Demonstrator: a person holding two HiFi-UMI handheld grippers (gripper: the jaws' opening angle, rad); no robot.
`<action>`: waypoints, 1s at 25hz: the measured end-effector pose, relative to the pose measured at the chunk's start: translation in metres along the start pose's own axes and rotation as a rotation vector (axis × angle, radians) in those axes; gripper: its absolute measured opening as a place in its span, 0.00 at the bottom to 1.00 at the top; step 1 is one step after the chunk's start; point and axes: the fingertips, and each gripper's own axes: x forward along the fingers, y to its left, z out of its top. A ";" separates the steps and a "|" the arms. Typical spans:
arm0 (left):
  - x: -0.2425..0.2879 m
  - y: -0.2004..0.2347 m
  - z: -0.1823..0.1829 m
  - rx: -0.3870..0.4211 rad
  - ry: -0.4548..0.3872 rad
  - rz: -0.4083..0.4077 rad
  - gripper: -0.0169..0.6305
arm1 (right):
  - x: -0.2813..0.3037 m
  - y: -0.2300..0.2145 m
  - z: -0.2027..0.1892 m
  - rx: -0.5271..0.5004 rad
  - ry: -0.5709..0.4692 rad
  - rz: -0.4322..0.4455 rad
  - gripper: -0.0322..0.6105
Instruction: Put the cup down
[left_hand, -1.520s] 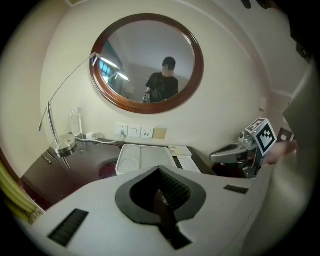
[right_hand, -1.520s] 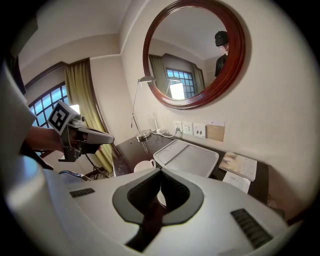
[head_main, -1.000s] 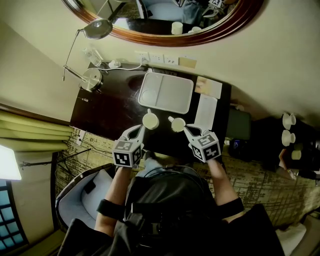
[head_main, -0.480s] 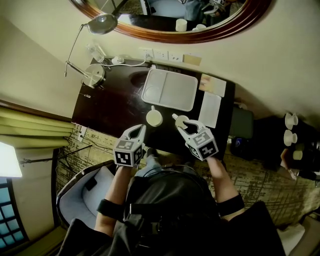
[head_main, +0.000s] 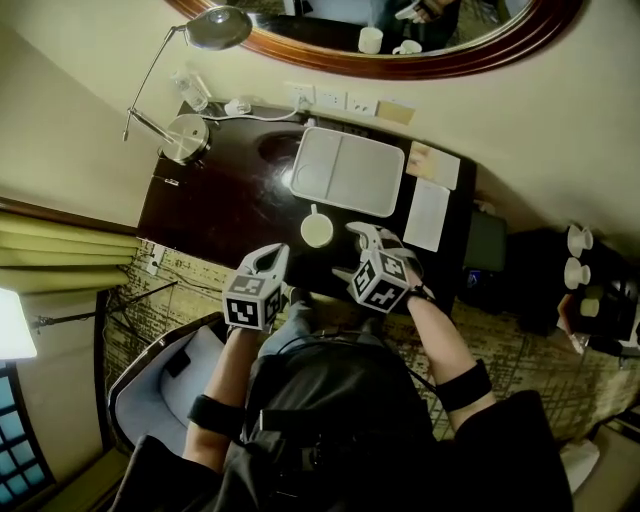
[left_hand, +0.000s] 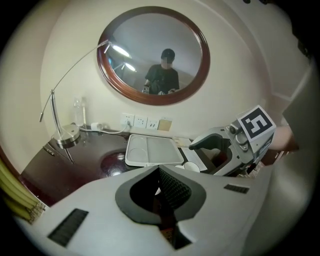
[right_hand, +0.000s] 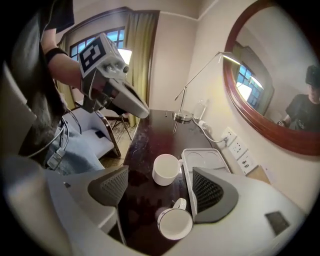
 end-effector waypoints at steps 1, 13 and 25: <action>0.001 0.003 -0.001 0.001 0.003 -0.009 0.03 | 0.007 -0.001 0.003 -0.030 0.019 0.002 0.72; 0.018 0.022 -0.007 0.137 0.056 -0.163 0.03 | 0.088 -0.016 0.015 -0.226 0.227 0.059 0.78; 0.043 0.048 -0.025 0.073 0.088 -0.024 0.03 | 0.132 -0.008 -0.013 -0.322 0.312 0.210 0.78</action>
